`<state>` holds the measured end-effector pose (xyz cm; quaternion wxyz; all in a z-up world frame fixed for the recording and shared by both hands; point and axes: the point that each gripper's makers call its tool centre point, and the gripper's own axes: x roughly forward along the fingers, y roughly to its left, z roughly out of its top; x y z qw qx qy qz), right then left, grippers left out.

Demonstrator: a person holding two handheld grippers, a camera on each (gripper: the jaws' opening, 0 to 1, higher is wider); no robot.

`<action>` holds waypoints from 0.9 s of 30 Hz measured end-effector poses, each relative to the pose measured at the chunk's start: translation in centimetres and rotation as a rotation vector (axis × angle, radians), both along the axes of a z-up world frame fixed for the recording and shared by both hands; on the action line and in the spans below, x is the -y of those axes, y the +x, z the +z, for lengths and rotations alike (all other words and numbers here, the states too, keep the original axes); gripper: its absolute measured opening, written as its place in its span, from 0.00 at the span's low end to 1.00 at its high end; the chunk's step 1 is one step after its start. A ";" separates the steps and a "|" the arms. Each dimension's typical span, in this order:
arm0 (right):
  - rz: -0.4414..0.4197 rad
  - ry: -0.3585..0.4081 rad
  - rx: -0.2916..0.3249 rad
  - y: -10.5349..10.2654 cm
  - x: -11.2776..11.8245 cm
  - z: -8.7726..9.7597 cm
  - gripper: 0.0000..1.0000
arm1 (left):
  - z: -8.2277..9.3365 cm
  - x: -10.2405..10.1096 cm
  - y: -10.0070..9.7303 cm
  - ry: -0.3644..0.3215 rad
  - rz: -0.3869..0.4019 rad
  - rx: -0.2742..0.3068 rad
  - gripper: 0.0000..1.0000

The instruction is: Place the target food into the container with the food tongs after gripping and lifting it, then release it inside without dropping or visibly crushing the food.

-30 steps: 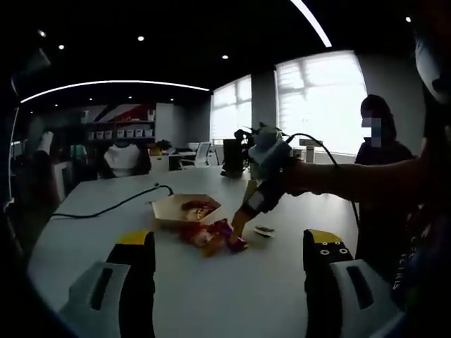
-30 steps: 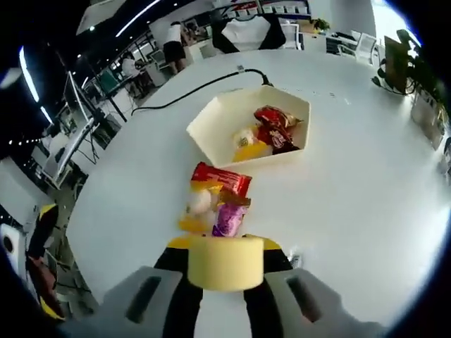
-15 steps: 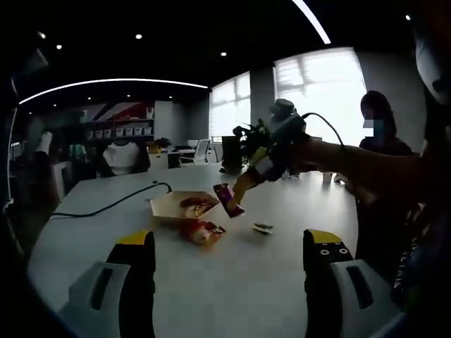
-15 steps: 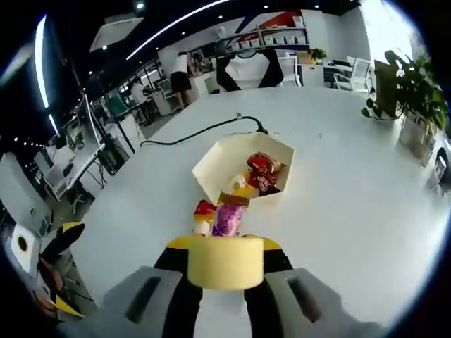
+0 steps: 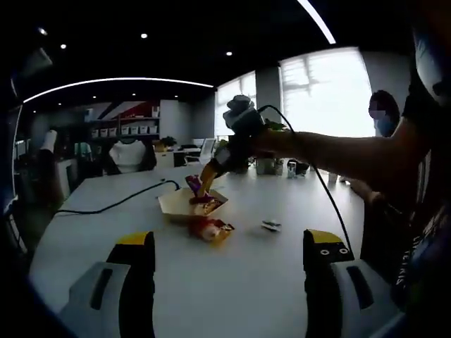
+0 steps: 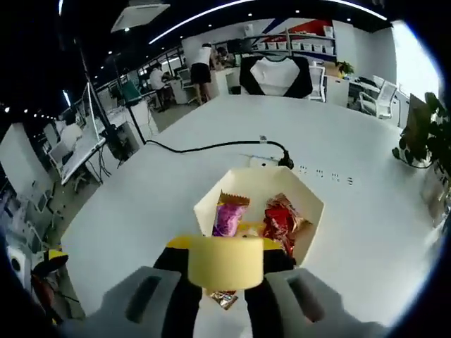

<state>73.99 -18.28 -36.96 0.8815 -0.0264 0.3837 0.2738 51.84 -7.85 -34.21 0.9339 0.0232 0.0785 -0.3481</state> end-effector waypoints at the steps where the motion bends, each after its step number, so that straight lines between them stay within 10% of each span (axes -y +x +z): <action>1: -0.002 0.004 0.011 1.0 -0.3 -0.1 0.17 | 0.1 -0.2 0.1 0.003 0.006 0.003 0.92; 17: 0.060 -0.072 -0.081 2.9 -1.1 -2.9 0.20 | -0.1 -1.3 0.6 0.001 0.030 -0.003 0.92; 27: 0.083 0.074 0.025 -1.6 -1.3 1.0 0.20 | -0.1 -0.6 0.5 -0.002 0.014 -0.006 0.92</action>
